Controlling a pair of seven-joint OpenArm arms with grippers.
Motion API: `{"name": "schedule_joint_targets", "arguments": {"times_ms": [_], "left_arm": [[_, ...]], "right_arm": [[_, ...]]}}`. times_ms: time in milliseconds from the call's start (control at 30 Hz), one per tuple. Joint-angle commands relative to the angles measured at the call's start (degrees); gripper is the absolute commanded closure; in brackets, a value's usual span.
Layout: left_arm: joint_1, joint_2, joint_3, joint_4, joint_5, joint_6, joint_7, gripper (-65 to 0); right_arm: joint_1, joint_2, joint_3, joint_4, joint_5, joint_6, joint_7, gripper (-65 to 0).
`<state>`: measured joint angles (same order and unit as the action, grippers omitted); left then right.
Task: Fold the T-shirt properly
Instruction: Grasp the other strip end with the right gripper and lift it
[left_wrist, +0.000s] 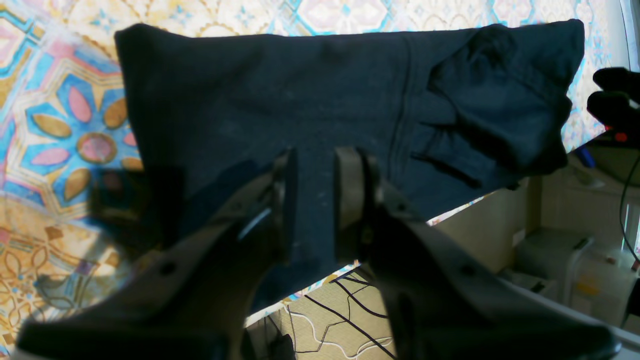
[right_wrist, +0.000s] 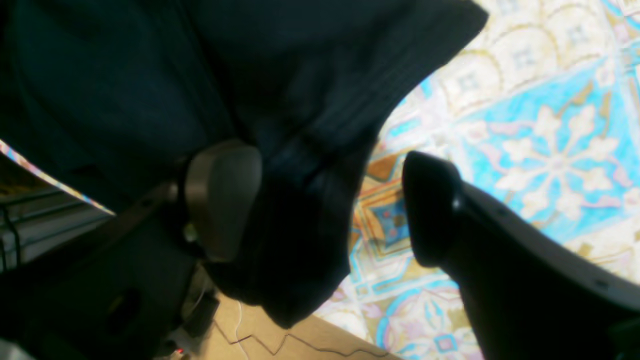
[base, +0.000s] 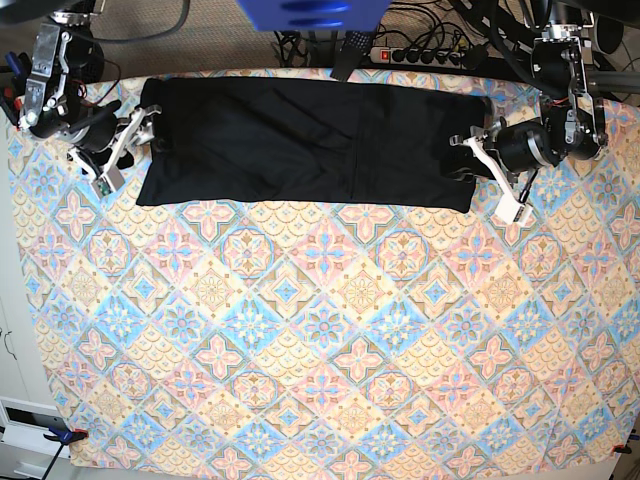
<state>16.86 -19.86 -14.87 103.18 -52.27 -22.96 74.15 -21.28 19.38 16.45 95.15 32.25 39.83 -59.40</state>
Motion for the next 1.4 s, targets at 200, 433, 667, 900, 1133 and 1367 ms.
{"name": "schedule_joint_targets", "arguments": {"times_ms": [200,433,667,900,1133,1367], "left_arm": [[-0.3,-0.7,-0.4,0.8,-1.0,-0.3,-0.6,-12.3],[-0.3,-0.7,-0.3,0.8,-1.0,-0.3,-0.6,-12.3],[-0.2,-0.6,-0.3,0.8,-1.0,-0.4,-0.6,-12.3],[-0.2,-0.6,-0.3,0.8,-1.0,-0.4,-0.6,-12.3],[-0.3,-0.6,-0.3,0.8,-1.0,-0.4,-0.6,-12.3],[-0.6,-0.6,-0.3,0.8,-1.0,-0.4,-0.6,-12.3]], "right_arm": [[0.2,1.1,0.7,-3.2,1.0,0.2,0.8,-48.3],[0.8,0.1,0.7,-5.4,1.1,0.2,0.9,-48.3],[2.9,-0.5,0.7,-8.6,3.2,0.2,0.8,-48.3],[6.6,-0.5,0.7,-14.8,6.7,0.2,0.8,-48.3],[6.3,-0.7,0.4,-17.4,6.7,0.2,0.9,-48.3],[5.5,-3.7,0.0,-17.4,6.7,0.2,0.4,-48.3]]}}
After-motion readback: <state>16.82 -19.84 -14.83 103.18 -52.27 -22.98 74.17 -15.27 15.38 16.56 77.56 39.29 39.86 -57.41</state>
